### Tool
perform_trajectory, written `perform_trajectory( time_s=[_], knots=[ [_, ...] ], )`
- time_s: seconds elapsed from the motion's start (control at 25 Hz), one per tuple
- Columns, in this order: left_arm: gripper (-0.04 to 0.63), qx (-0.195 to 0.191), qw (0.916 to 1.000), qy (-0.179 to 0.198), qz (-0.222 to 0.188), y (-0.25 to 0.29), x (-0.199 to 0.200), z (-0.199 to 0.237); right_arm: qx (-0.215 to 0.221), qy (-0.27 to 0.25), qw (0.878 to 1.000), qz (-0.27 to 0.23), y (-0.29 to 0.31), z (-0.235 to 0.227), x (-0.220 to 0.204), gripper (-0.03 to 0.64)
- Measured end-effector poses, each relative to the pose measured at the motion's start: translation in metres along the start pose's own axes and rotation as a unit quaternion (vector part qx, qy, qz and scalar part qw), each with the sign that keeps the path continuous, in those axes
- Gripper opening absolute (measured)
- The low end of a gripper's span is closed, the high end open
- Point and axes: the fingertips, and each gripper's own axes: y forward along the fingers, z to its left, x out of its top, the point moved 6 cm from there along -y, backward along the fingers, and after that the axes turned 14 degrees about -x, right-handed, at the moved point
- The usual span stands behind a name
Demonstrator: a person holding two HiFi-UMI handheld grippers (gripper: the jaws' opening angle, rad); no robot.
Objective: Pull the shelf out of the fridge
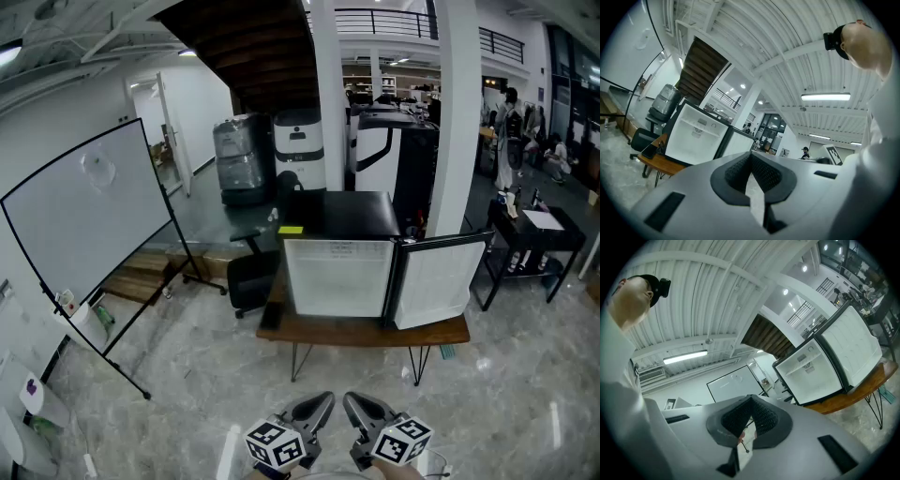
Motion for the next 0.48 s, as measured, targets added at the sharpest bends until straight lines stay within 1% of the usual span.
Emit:
perform_trajectory(
  time_s=[0.48],
  knots=[
    [0.006, -0.001, 0.9999, -0.008, 0.008, 0.0088, -0.0108, -0.0037, -0.005, -0.004, 1.000, 0.006, -0.0061, -0.0080, -0.0009, 0.018]
  ],
)
